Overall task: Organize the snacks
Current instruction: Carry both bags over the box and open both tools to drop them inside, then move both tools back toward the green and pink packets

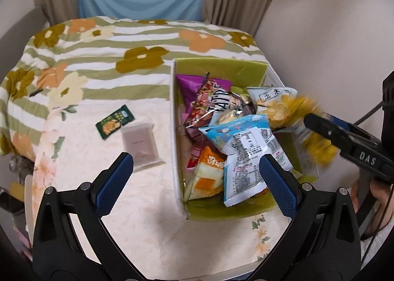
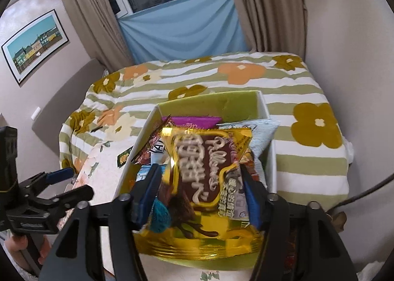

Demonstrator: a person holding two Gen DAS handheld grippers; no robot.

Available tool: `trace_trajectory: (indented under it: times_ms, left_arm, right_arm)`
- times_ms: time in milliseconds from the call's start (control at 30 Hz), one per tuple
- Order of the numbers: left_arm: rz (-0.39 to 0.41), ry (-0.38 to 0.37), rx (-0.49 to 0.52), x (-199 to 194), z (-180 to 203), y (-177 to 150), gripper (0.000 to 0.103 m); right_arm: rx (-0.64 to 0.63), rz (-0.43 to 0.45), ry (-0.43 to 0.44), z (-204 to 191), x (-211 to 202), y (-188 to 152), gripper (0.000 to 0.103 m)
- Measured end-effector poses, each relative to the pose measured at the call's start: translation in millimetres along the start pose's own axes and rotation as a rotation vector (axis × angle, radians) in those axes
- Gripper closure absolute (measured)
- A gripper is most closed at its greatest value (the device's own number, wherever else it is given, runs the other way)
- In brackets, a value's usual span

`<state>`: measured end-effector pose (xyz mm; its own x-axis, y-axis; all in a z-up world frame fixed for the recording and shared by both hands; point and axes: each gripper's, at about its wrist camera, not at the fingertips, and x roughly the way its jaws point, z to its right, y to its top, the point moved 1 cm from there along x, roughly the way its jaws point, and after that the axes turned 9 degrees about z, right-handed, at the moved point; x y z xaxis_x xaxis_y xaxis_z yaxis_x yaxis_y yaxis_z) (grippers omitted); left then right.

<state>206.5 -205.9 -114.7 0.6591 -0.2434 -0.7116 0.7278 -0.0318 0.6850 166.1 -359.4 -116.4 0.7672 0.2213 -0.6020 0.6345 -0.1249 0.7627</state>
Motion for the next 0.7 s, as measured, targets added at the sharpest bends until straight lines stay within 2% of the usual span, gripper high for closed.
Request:
trace_trajectory:
  times_ms: [33, 67, 100, 433, 700]
  left_arm:
    - [0.0, 0.006, -0.001, -0.5, -1.0, -1.0, 0.001]
    - [-0.001, 0.011, -0.002, -0.8, -2.2, -2.8, 0.001]
    - [-0.006, 0.018, -0.004, -1.0, -4.2, -6.9, 0.001]
    - [-0.033, 0.03, -0.029, -2.1, -13.9, -33.9, 0.002]
    - [0.016, 0.052, -0.044, -34.1, -30.9, -33.9, 0.001]
  right_arm:
    - [-0.007, -0.001, -0.004, -0.1, 1.7, -0.8, 0.024]
    - [-0.012, 0.003, -0.006, -0.4, 1.7, -2.8, 0.011]
    - [-0.015, 0.01, -0.004, 0.1, 0.6, -6.8, 0.007]
    - [0.011, 0.0, -0.006, 8.7, -6.2, -30.3, 0.006]
    - [-0.037, 0.022, -0.005, -5.5, -23.8, -22.2, 0.006]
